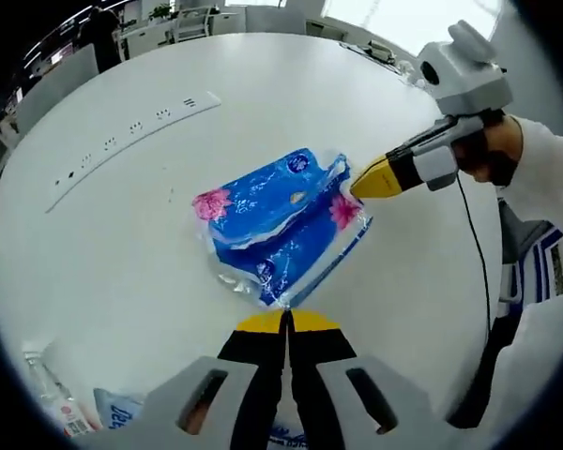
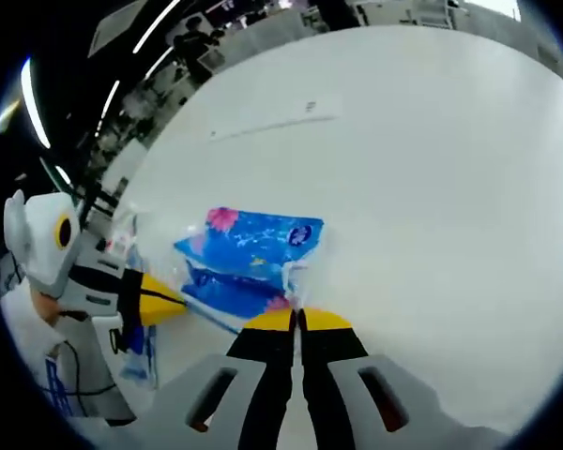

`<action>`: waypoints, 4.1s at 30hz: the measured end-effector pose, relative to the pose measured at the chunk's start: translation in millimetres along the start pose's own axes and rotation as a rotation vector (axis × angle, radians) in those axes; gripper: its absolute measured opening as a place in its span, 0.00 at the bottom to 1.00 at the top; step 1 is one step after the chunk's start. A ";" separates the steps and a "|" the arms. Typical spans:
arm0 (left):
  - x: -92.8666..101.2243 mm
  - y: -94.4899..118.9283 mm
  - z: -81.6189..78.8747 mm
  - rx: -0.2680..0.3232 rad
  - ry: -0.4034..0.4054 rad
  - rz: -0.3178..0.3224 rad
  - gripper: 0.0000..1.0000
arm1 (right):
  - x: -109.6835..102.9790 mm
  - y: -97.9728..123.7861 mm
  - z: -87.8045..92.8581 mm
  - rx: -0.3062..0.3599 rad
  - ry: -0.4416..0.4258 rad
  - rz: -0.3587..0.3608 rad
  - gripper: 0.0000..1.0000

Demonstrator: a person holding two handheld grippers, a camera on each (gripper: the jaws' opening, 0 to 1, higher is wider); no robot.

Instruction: Arrange the tabletop items into an orderly group along one side of the table until the central work area is clear of visible clutter.

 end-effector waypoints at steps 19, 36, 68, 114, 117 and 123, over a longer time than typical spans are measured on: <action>-3.3 56.5 -18.2 0.271 0.153 -0.101 0.32 | -10.9 24.4 -10.2 0.129 0.063 -0.034 0.33; -4.4 131.0 -8.1 0.392 0.132 -0.188 0.74 | -39.8 106.4 24.6 0.259 -0.052 -0.097 0.47; -10.8 189.0 61.2 0.432 0.399 -0.298 0.30 | -48.6 166.6 58.4 0.337 -0.259 -0.166 0.36; -61.0 240.5 117.3 0.491 0.476 -0.587 0.51 | -62.0 161.7 64.6 0.303 -0.277 -0.184 0.24; -62.7 239.9 124.4 0.456 0.489 -0.596 0.49 | -63.4 161.3 64.4 0.305 -0.278 -0.186 0.24; -67.4 238.9 133.5 0.432 0.512 -0.606 0.50 | -66.9 160.6 66.3 0.298 -0.274 -0.193 0.23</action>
Point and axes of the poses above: the point that each gripper's makers call its tool centre point, and the gripper's own axes: y roughly backward along the fingers, x roughly to its right, z roughly out of its underside, the point moved 2 cm from there along y, roughly backward along the fingers, and after that the axes turned 15 degrees about x, right-handed, at the moved point
